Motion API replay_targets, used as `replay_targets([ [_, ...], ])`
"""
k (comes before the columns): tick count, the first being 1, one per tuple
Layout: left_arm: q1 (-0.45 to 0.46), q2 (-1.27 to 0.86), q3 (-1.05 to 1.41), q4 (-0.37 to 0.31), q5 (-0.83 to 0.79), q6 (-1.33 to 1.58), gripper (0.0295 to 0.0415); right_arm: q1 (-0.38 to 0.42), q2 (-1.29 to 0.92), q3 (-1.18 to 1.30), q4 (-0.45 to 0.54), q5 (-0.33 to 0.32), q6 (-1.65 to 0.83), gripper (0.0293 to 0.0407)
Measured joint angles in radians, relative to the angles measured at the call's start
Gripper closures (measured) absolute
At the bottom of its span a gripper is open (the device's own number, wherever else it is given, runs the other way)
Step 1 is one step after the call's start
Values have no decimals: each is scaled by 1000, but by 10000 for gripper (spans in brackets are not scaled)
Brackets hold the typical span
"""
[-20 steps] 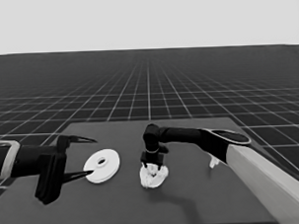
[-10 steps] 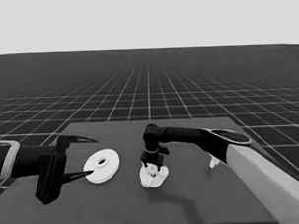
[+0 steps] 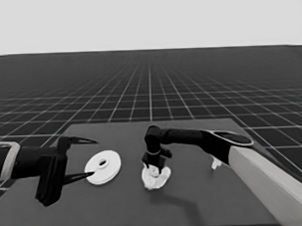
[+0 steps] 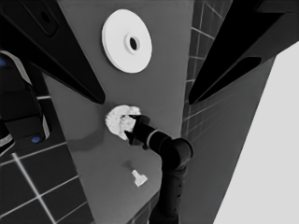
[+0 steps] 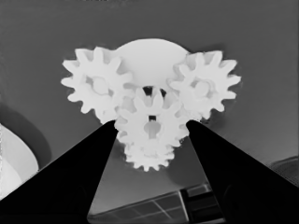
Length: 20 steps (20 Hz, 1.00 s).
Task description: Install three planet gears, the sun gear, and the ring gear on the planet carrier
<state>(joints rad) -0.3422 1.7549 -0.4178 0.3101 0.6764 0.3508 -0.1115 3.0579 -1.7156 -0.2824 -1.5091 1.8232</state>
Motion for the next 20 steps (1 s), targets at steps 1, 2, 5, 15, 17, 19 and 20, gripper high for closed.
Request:
replay_targets([
  [1,0,0,0,0,0,0,326,0,0,0,0,0,10,390],
  [2,0,0,0,0,0,0,326,0,0,0,0,0,21,390],
  [5,0,0,0,0,0,0,326,-1,0,0,0,0,52,390],
  [15,0,0,0,0,0,0,326,-1,0,0,0,0,157,391],
  [17,0,0,0,0,0,0,326,-1,0,0,0,0,178,390],
  [19,0,0,0,0,0,0,326,-1,0,0,0,0,199,390],
  [20,0,0,0,0,0,0,326,-1,0,0,0,0,209,390],
])
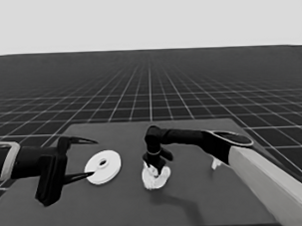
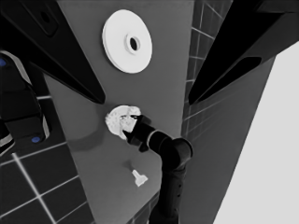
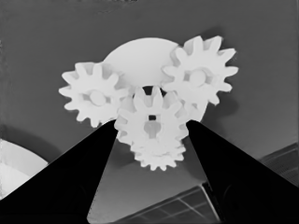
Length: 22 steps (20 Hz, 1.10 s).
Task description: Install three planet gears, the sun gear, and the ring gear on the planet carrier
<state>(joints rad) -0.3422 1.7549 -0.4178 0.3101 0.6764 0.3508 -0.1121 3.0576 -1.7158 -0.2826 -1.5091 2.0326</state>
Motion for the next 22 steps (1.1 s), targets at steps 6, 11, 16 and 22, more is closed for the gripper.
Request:
replay_targets([
  [6,0,0,0,0,0,0,326,0,0,0,0,0,63,390],
  [11,0,0,0,0,0,0,326,0,0,0,0,0,115,390],
  [16,0,0,0,0,0,0,326,0,0,0,0,0,168,390],
  [22,0,0,0,0,0,0,326,0,0,0,0,0,230,390],
])
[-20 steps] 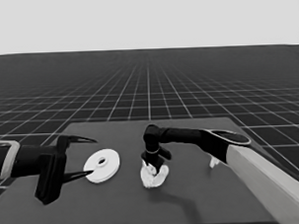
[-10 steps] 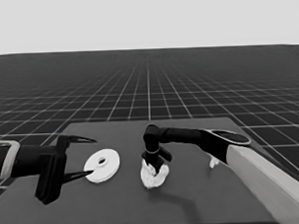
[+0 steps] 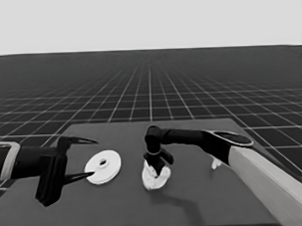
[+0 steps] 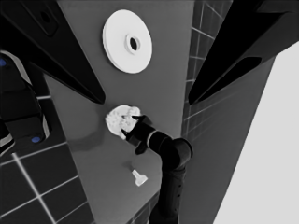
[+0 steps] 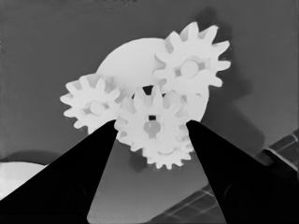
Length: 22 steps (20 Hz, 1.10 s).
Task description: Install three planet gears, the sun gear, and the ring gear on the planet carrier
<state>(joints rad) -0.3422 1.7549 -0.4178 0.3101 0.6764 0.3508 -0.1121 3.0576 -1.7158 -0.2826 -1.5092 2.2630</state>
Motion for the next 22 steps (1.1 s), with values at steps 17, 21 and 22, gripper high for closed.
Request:
replay_targets([
  [17,0,0,0,0,0,0,326,0,0,0,0,0,140,316],
  [21,0,0,0,0,0,0,326,0,0,0,0,0,141,315],
  [22,0,0,0,0,0,0,326,0,0,0,0,0,141,315],
])
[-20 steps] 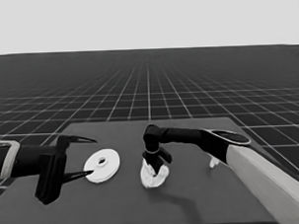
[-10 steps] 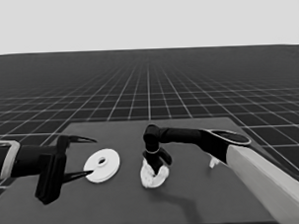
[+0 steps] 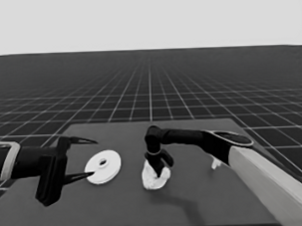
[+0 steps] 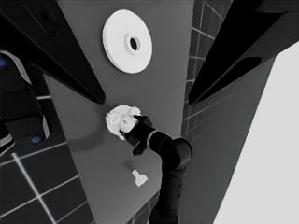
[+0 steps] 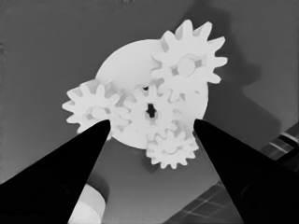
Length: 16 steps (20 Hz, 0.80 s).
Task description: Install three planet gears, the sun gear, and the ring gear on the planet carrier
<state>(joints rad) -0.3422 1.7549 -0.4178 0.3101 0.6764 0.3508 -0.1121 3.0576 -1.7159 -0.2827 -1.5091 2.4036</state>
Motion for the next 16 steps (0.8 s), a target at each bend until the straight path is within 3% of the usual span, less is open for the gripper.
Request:
replay_targets([
  [1,0,0,0,0,0,0,326,49,-8,37,45,-25,-393,307],
  [3,0,0,0,0,0,0,326,110,-12,63,91,-36,-788,312],
  [6,0,0,0,0,0,0,326,134,-14,70,113,-36,-958,315],
  [10,0,0,0,0,0,0,326,138,-15,70,119,-35,-997,315],
  [11,0,0,0,0,0,0,326,13,-293,521,-98,115,-1425,295],
  [12,0,0,0,0,0,0,326,-103,-708,852,-228,203,-1698,305],
  [14,0,0,0,0,0,0,326,-200,-1107,1163,-350,284,-1953,314],
  [16,0,0,0,0,0,0,326,-229,-1235,1272,-392,313,-2041,315],
])
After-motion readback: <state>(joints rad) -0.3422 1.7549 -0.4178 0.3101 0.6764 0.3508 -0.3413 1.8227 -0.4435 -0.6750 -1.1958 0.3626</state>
